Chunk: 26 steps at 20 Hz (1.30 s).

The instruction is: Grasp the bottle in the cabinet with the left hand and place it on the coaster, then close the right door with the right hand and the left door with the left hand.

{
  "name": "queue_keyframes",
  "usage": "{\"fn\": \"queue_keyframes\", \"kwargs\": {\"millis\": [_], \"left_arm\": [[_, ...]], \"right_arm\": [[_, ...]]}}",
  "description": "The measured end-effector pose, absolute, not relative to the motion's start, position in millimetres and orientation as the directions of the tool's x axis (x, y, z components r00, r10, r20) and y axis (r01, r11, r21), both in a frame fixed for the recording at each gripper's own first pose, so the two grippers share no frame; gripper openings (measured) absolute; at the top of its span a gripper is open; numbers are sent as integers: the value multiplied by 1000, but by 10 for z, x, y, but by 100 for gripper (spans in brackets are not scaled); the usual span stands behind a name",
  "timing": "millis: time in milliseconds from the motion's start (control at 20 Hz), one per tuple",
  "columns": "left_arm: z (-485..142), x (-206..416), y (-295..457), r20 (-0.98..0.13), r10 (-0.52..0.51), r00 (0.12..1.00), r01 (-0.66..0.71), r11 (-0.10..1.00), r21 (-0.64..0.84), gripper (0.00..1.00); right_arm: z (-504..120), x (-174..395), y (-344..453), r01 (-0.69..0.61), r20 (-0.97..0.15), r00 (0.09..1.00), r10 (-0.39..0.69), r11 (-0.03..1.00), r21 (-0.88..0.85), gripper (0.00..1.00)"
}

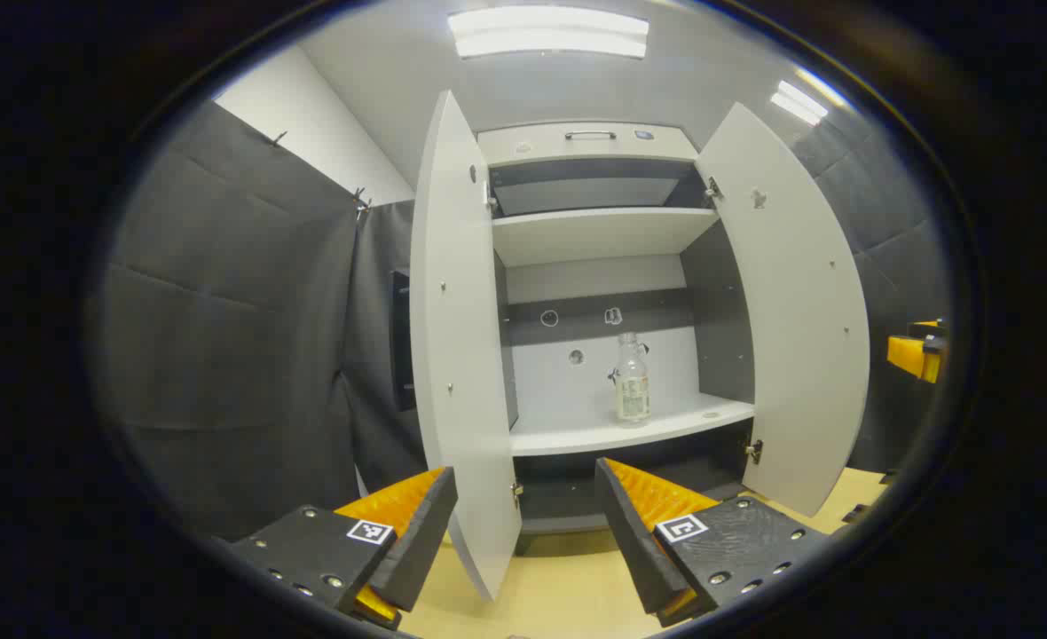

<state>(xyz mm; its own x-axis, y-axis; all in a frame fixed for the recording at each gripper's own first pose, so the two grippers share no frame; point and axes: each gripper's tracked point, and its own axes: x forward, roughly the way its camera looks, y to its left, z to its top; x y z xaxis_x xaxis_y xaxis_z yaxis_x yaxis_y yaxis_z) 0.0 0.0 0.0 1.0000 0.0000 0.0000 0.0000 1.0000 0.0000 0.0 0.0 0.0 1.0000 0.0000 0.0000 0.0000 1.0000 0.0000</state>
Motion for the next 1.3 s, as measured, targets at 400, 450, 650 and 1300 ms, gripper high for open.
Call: {"fn": "queue_keyframes", "kwargs": {"millis": [400,450,650,1300], "left_arm": [[2,-31,-6,-3,16,1000,-16,1000,2,91],[1,-45,-3,-2,17,1000,-17,1000,5,91],[20,-56,4,4,27,1000,-27,1000,7,92],[203,79,-438,20,12,1000,-13,1000,3,92]], "right_arm": [[-35,-3,52,-39,-15,999,39,999,10,96],[-36,2,67,-43,-14,999,44,999,13,96],[-53,-2,91,-62,-19,998,62,998,15,96],[-261,-46,-67,-125,-56,990,126,992,26,94]]}}
